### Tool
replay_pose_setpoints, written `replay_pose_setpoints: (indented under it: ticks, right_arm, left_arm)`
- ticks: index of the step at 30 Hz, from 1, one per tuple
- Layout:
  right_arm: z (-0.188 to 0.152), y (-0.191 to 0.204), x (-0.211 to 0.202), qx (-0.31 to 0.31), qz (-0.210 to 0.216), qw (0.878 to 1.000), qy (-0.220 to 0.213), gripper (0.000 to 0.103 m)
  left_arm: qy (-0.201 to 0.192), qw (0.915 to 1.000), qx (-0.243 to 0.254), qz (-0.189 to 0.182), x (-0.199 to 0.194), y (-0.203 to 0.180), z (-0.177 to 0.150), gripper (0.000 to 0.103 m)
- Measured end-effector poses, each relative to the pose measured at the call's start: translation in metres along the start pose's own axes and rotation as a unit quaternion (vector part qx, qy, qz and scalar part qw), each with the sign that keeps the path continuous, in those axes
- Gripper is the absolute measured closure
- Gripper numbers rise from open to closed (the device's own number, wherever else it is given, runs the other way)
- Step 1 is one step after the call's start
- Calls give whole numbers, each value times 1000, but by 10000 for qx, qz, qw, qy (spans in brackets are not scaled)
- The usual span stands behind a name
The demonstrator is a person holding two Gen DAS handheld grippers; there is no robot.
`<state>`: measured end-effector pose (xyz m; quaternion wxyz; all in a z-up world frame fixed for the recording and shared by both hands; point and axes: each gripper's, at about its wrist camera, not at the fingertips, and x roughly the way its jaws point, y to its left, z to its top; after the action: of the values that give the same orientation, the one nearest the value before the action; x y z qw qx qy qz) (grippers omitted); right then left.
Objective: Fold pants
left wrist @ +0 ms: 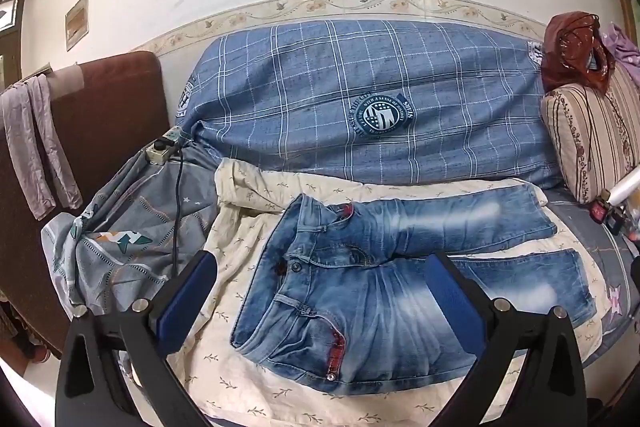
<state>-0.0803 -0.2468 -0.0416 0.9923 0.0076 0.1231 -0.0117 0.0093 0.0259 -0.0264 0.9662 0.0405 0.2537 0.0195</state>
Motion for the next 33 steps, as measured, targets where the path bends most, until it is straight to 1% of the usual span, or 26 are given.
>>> replay_pose_setpoints:
  ticks: [2,6,9,19,28,33]
  right_arm:
    - [0,1,4,-10,11,10000,6,0]
    - [-16,15,-4,60,-111,9998,-157,0]
    - [-15,12,-2,58,-139,9998,-129,0]
    - [-21,7,7,154,-208,9996,108,0]
    - [-39,5,27,285,-205,9982,494,0]
    - [-46,3,33,307,-220,9974,617,0]
  left_arm:
    - [-15,10000,-20,17,0,2,1,0]
    - [-15,9999,-55,88,1,4,2,0]
    - [30,9999,-67,103,5,6,2,0]
    - [265,9996,-10,77,19,2,-4,0]
    - [427,9990,60,90,30,-3,-9,0]
    - [493,9987,76,99,36,-5,-11,0]
